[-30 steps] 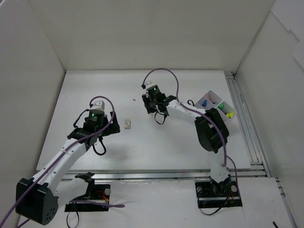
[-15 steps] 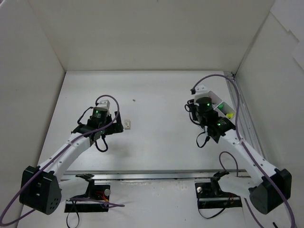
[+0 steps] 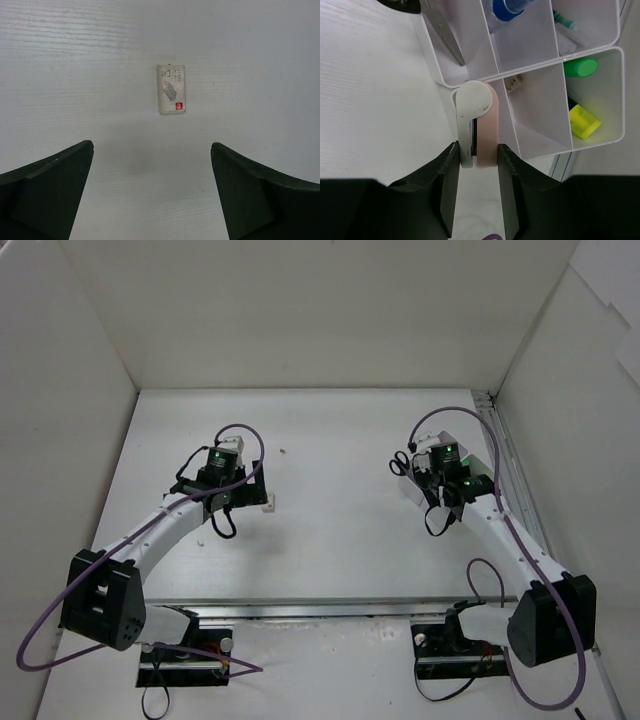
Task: Sort the stationery into containers
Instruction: Place the stationery in the storage box, then pick up the stationery from the center of the board.
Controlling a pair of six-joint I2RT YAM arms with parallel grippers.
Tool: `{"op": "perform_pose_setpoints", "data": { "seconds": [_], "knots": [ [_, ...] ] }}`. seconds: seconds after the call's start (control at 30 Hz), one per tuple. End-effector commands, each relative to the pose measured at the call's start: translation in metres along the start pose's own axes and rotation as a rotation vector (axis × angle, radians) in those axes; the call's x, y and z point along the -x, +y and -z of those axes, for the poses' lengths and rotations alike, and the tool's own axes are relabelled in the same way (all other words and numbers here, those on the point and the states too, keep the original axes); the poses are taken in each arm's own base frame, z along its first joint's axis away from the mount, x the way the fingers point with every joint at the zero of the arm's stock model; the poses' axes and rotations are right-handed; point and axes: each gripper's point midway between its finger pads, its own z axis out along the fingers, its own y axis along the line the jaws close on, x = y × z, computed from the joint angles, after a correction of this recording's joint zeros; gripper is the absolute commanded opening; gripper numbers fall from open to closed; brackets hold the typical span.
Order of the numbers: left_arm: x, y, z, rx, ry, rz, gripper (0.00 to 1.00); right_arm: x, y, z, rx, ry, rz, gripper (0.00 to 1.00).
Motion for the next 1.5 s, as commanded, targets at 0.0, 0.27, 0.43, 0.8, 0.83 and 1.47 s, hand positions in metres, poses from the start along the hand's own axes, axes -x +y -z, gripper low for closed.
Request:
{"op": "perform_pose_setpoints", "data": {
  "seconds": [0.0, 0.27, 0.43, 0.8, 0.83, 1.47],
  "knots": [
    [0.033, -0.013, 0.004, -0.043, -0.081, -0.022, 1.0, 0.012, -0.018, -0.007, -0.033, 0.021, 0.014, 0.07],
    [0.029, -0.016, -0.019, -0.044, -0.026, -0.025, 1.0, -0.01, -0.041, -0.028, -0.167, 0.178, -0.017, 0.08],
    [0.025, -0.018, -0.032, -0.046, 0.01, -0.028, 1.0, -0.011, -0.04, -0.027, -0.164, 0.174, -0.028, 0.32],
    [0.018, -0.035, -0.045, -0.068, 0.053, -0.065, 1.0, -0.01, -0.04, -0.012, -0.158, 0.128, -0.028, 0.77],
    [0.016, -0.038, -0.045, -0.071, 0.058, -0.07, 0.99, -0.007, -0.039, -0.008, -0.155, 0.11, -0.026, 0.8],
    [0.005, -0.039, -0.074, 0.002, 0.09, -0.092, 0.83, 0.062, -0.026, 0.07, -0.118, -0.365, -0.323, 0.98]
  ]
}}
